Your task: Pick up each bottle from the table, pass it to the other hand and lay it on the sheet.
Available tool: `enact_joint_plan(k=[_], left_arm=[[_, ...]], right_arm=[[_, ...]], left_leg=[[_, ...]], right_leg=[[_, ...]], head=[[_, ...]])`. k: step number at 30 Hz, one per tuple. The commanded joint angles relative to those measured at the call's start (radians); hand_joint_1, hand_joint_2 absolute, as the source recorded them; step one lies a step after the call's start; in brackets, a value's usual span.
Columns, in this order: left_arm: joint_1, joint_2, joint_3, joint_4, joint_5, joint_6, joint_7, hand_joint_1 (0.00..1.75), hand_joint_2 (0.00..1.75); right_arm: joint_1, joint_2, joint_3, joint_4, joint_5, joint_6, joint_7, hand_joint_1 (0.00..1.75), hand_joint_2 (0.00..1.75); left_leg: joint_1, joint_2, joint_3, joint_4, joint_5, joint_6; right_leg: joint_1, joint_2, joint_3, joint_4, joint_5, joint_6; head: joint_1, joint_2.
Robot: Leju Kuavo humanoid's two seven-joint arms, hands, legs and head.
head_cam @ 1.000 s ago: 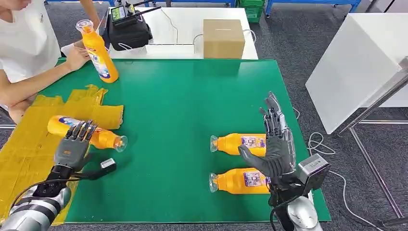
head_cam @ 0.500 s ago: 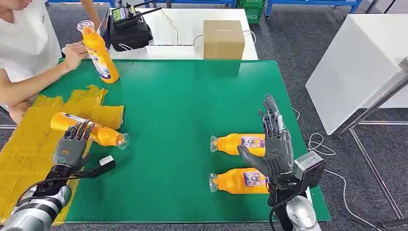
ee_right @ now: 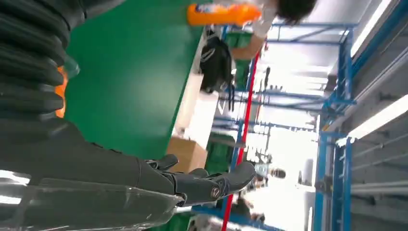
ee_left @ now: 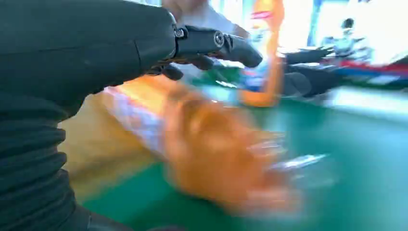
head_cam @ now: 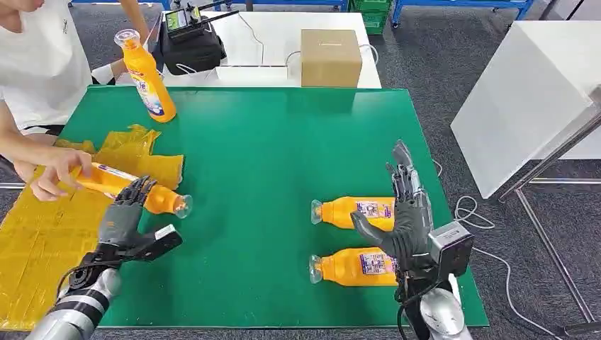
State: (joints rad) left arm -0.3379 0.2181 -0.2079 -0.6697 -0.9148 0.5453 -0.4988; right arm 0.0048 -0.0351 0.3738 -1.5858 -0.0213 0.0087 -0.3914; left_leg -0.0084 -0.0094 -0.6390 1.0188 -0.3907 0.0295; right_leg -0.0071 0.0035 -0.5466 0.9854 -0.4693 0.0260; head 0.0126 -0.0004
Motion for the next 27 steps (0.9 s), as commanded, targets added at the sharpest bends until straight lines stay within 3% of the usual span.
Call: enact_joint_plan(k=[1,6,16,17,18,19,21,24,26,27], left_arm=[[0.245,-0.104,0.021,-0.975,0.566,-0.405,-0.190,0.00,1.75],[0.249,-0.103,0.044,-0.968,0.569,-0.426,-0.194,0.00,1.75],[0.245,-0.085,0.024,-0.999,0.712,-0.477,-0.199,0.00,1.75],[0.274,-0.140,0.087,-1.036,0.830,-0.625,-0.199,0.00,1.75],[0.287,-0.159,0.095,-1.037,0.826,-0.645,-0.199,0.00,1.75],[0.293,-0.191,0.120,-1.009,0.830,-0.698,-0.199,0.00,1.75],[0.301,-0.219,0.116,-0.989,0.812,-0.730,-0.196,0.00,1.75],[0.308,-0.247,0.088,-0.976,0.833,-0.793,-0.185,0.00,1.75],[0.298,-0.262,0.060,-0.964,0.839,-0.820,-0.187,0.00,1.75],[0.293,-0.268,0.048,-0.959,0.844,-0.828,-0.189,0.00,1.75]], right_arm=[[0.015,0.001,-0.049,-0.060,0.083,-0.042,-0.004,0.00,1.75],[0.010,0.004,-0.049,-0.055,0.085,-0.044,-0.002,0.00,1.75],[0.011,0.003,-0.046,-0.056,0.127,-0.063,-0.007,0.00,1.75],[0.003,-0.027,-0.026,-0.063,0.286,-0.113,0.028,0.00,1.75],[-0.005,-0.049,-0.023,-0.060,0.341,-0.117,0.040,0.00,1.75],[-0.031,-0.108,0.006,-0.044,0.488,-0.116,0.119,0.00,1.75],[-0.079,-0.214,0.013,-0.008,0.630,-0.067,0.216,0.00,1.75],[-0.164,-0.342,0.021,0.057,0.752,0.023,0.289,0.00,1.75],[-0.280,-0.420,0.078,0.151,0.807,0.113,0.313,0.00,1.75],[-0.324,-0.422,0.098,0.198,0.823,0.130,0.316,0.00,1.75]], left_leg=[[0.000,-0.005,-0.002,0.004,-0.003,-0.001],[-0.001,0.004,-0.003,0.001,-0.002,-0.001],[0.002,0.002,-0.003,0.001,-0.001,-0.001],[0.002,0.002,-0.003,0.000,-0.001,-0.001],[0.002,0.001,-0.003,0.001,-0.001,-0.001],[0.002,0.003,-0.001,0.000,-0.002,-0.001],[0.001,0.003,0.001,-0.001,-0.002,-0.001],[0.000,0.001,-0.002,0.000,0.000,0.000],[0.000,0.002,-0.002,0.000,0.000,0.001],[0.000,0.003,-0.001,0.000,0.000,0.000]], right_leg=[[0.000,-0.006,0.001,0.002,-0.004,0.001],[0.000,0.002,0.007,0.000,-0.001,0.000],[0.002,0.001,0.006,0.000,0.000,0.000],[0.003,0.001,0.006,-0.001,0.000,0.000],[0.003,0.000,0.006,0.000,-0.001,0.000],[0.003,0.002,0.009,-0.002,-0.001,0.001],[0.002,0.001,0.011,-0.003,0.000,0.001],[0.002,0.001,0.008,-0.002,0.001,0.002],[0.001,0.002,0.008,-0.002,0.001,0.002],[0.001,0.002,0.009,-0.003,0.002,0.002]], head=[[0.000,0.000],[-0.001,0.000],[0.000,0.000],[0.000,0.000],[0.000,0.000],[0.000,0.000],[0.000,0.000],[0.000,0.000],[0.000,0.000],[0.000,0.000]])
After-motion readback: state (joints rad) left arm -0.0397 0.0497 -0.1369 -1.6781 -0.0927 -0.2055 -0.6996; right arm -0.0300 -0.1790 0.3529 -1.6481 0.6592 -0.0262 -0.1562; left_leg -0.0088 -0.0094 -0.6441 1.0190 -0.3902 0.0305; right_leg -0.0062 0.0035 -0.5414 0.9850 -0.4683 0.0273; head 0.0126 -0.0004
